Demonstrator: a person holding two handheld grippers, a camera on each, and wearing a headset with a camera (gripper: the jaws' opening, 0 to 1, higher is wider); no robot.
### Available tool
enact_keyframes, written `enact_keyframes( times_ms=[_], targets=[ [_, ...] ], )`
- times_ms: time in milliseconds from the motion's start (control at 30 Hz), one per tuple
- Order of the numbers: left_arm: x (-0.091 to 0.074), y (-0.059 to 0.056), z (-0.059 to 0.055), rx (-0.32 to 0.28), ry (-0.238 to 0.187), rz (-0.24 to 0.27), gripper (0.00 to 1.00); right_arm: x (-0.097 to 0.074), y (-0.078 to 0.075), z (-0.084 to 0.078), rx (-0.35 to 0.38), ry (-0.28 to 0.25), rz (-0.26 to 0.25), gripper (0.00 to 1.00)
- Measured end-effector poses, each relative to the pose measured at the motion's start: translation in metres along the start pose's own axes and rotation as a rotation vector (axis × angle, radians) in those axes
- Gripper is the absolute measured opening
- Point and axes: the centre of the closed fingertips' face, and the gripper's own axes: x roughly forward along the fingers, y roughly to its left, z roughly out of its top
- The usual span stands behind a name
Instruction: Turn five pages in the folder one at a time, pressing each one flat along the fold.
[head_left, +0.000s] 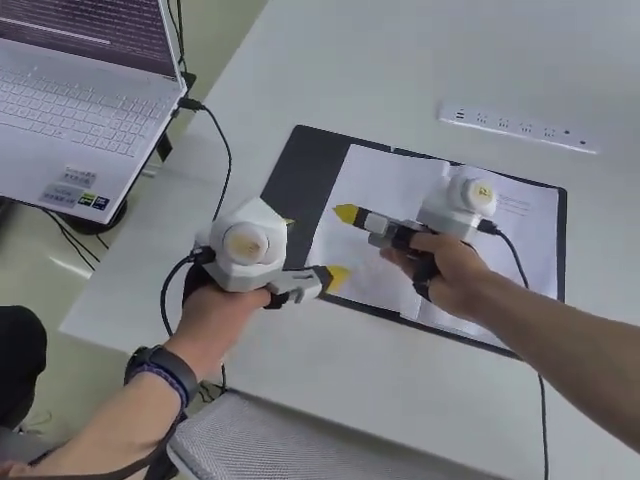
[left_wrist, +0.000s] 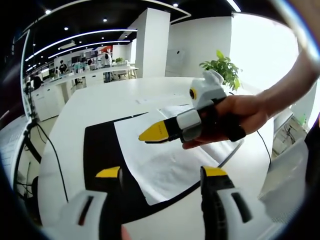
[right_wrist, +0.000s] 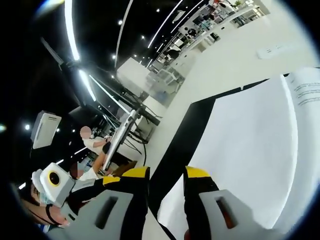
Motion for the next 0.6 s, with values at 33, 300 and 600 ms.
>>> enact_keyframes(
  times_ms=[33,300,600],
  targets=[
    [0.001,-0.001,0.0,0.001,0.0,-0.003,0.6,-0.004,0.0,0.003,-0.002,-0.008,-0.005,0.24],
    [0.013,-0.006,-0.008,0.002,0.025,-0.028,0.46,-0.031,0.004,0.009,-0.008,-0.037,-0.039,0.19],
    [0.03,-0.004,-0.028,-0.006,0.073,-0.035,0.31,-0.05,-0.005,0.02,0.0,-0.064,-0.067,0.17]
  ],
)
